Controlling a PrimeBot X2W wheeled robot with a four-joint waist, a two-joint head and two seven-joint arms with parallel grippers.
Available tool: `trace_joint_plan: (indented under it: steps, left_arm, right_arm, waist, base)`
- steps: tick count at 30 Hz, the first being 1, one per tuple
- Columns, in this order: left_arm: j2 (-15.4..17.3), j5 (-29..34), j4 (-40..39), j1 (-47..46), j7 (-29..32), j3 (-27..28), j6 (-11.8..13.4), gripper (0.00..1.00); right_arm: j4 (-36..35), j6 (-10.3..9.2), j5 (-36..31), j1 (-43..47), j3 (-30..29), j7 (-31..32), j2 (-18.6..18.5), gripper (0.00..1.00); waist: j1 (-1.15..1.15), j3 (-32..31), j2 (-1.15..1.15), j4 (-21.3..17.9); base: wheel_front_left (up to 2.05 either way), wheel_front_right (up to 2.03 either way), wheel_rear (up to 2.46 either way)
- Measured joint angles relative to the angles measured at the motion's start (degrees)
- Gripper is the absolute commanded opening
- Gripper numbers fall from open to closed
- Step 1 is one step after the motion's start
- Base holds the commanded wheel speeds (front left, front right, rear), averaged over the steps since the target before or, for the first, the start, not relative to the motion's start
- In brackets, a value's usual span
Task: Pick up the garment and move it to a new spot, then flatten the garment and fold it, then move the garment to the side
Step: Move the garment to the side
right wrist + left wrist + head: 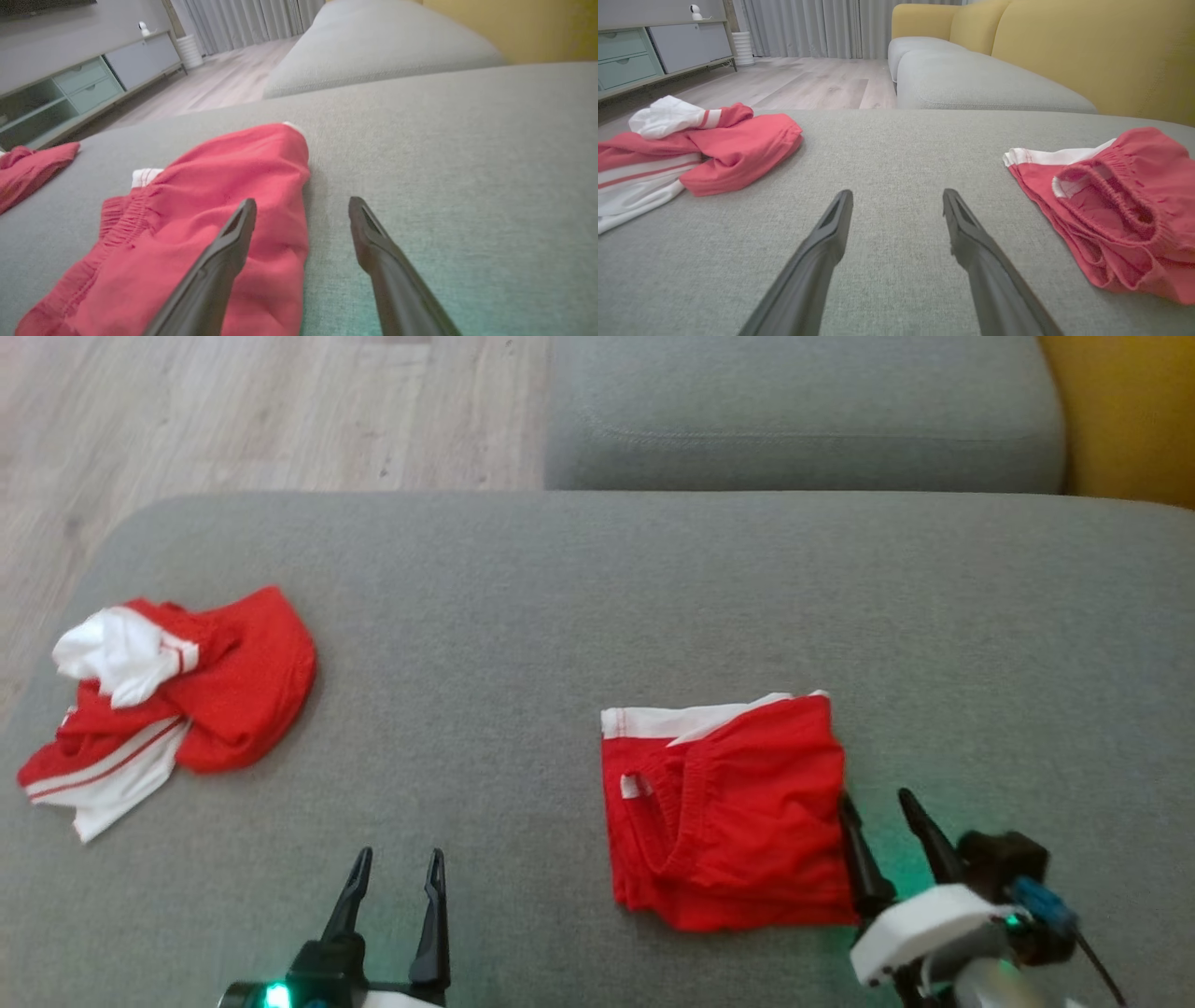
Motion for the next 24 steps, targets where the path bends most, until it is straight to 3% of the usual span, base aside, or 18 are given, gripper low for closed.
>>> trace_joint_plan:
  steps: [10,12,18,24]
  left_arm:
    - [0.0,-0.05,1.11,-0.47,0.0,-1.3,-0.42,1.0]
    - [0.0,-0.07,1.14,-0.7,0.0,-1.32,-0.4,1.0]
    - [0.01,-0.76,1.14,-1.92,0.0,-1.36,0.09,1.0]
    - [0.0,-0.82,1.04,-1.92,0.0,-1.2,0.01,1.0]
  right_arm:
    - [14.83,0.0,0.01,-10.6,5.35,2.6,-0.09,1.0]
    - [16.38,0.0,0.2,-11.56,6.39,2.79,-0.18,0.0]
    - [18.6,0.0,2.02,-13.65,8.94,1.64,-0.11,0.0]
    - [18.93,0.0,2.03,-14.16,8.65,0.52,-0.1,0.0]
  waist:
    - [0.01,3.83,0.0,2.14]
    - [0.0,4.25,0.0,2.11]
    - [0.0,4.6,0.0,0.18]
    - [0.0,4.39,0.0,-4.65]
  base:
    - [0.0,0.0,0.0]
    - [0.0,0.0,0.0]
    - [0.0,0.0,0.0]
    - [0.0,0.0,0.0]
